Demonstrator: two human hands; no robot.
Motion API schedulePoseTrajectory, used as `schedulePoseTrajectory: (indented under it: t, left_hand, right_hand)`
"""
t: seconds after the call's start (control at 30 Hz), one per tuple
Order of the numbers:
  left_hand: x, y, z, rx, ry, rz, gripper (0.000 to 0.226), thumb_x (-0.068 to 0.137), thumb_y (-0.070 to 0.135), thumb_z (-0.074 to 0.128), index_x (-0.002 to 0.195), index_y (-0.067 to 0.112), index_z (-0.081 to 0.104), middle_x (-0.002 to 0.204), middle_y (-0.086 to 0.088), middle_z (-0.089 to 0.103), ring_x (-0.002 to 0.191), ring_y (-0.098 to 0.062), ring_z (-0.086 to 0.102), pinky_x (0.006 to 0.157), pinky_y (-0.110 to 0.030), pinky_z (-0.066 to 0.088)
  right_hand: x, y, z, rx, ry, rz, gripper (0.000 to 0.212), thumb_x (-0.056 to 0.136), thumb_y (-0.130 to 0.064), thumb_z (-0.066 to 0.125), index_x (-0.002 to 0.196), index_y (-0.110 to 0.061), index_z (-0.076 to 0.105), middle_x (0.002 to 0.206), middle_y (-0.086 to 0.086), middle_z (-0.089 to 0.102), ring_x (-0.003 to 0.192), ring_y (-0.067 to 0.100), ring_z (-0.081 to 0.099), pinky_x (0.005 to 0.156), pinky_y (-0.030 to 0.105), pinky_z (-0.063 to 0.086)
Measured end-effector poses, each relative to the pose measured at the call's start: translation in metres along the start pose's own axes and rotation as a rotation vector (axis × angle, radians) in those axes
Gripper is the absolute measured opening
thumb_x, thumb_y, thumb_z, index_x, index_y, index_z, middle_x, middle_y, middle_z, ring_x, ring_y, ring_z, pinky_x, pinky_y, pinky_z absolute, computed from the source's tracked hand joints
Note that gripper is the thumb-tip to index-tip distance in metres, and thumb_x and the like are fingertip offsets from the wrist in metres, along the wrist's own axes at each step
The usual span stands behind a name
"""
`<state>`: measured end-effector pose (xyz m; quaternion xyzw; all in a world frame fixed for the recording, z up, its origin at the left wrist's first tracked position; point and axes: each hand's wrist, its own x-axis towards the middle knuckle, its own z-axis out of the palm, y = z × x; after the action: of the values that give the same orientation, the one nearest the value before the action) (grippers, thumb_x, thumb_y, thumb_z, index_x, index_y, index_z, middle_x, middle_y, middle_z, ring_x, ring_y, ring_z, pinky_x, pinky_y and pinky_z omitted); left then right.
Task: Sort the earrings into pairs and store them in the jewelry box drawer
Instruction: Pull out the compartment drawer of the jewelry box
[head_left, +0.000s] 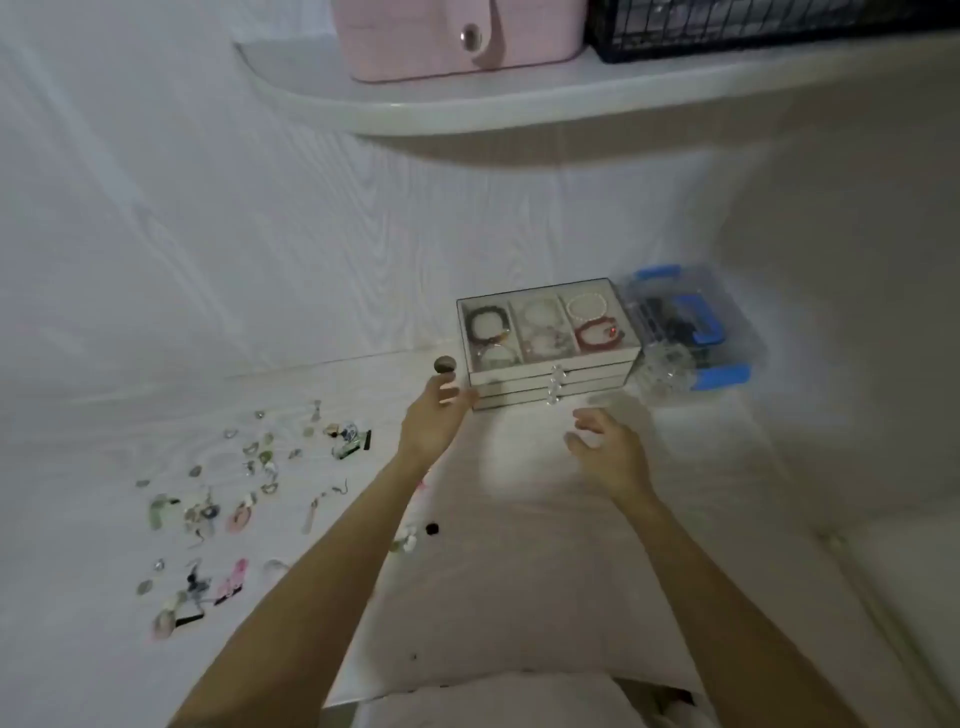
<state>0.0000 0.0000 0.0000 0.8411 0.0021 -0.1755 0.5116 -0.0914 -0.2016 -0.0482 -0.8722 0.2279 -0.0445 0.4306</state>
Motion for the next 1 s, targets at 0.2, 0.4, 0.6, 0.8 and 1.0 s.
schedulePoseTrajectory:
  t: [0.2,0.4,0.6,0.8,1.0]
  left_hand:
    - [0.024,0.011,0.019,-0.102,0.050,0.101,0.052,0.084,0.035,0.065,0.131,0.025,0.045,0.122,0.005,0.054,0.098,-0.010,0.057,0.087,-0.029,0.045]
    - [0.038,-0.007,0.021,-0.047,0.148,0.172,0.038,0.085,0.028,0.066,0.120,0.027,0.053,0.107,0.008,0.062,0.089,-0.012,0.064,0.080,-0.028,0.051]
    - [0.044,-0.010,0.020,0.041,0.172,0.205,0.038,0.084,0.030,0.067,0.120,0.025,0.054,0.109,0.005,0.065,0.082,-0.008,0.062,0.070,-0.022,0.046]
    - [0.037,-0.026,0.032,-0.049,0.125,0.117,0.062,0.082,0.038,0.067,0.135,0.025,0.037,0.125,0.002,0.055,0.104,-0.015,0.057,0.086,-0.035,0.049]
    - [0.004,-0.061,0.055,0.155,-0.061,0.091,0.033,0.083,0.016,0.063,0.116,0.015,0.056,0.092,0.002,0.061,0.083,-0.018,0.060,0.063,-0.015,0.042]
  right_hand:
    - [0.032,-0.015,0.026,-0.018,0.240,0.126,0.028,0.077,-0.027,0.070,0.100,-0.013,0.062,0.099,0.006,0.069,0.094,0.029,0.059,0.085,0.038,0.044]
    - [0.054,-0.019,0.050,-0.178,0.262,0.233,0.022,0.077,-0.034,0.067,0.091,-0.017,0.066,0.089,0.008,0.068,0.096,0.029,0.055,0.087,0.036,0.033]
    - [0.049,-0.011,0.046,-0.187,0.282,0.224,0.009,0.077,-0.030,0.065,0.079,-0.021,0.066,0.082,0.007,0.067,0.094,0.028,0.052,0.087,0.036,0.028]
    - [0.009,0.006,0.042,-0.166,0.267,0.233,0.017,0.075,-0.030,0.069,0.081,-0.015,0.065,0.083,0.009,0.067,0.096,0.030,0.051,0.086,0.036,0.027]
    - [-0.025,0.017,0.033,-0.148,0.293,0.181,0.017,0.071,-0.024,0.075,0.078,-0.011,0.065,0.080,0.013,0.067,0.095,0.032,0.053,0.087,0.036,0.028]
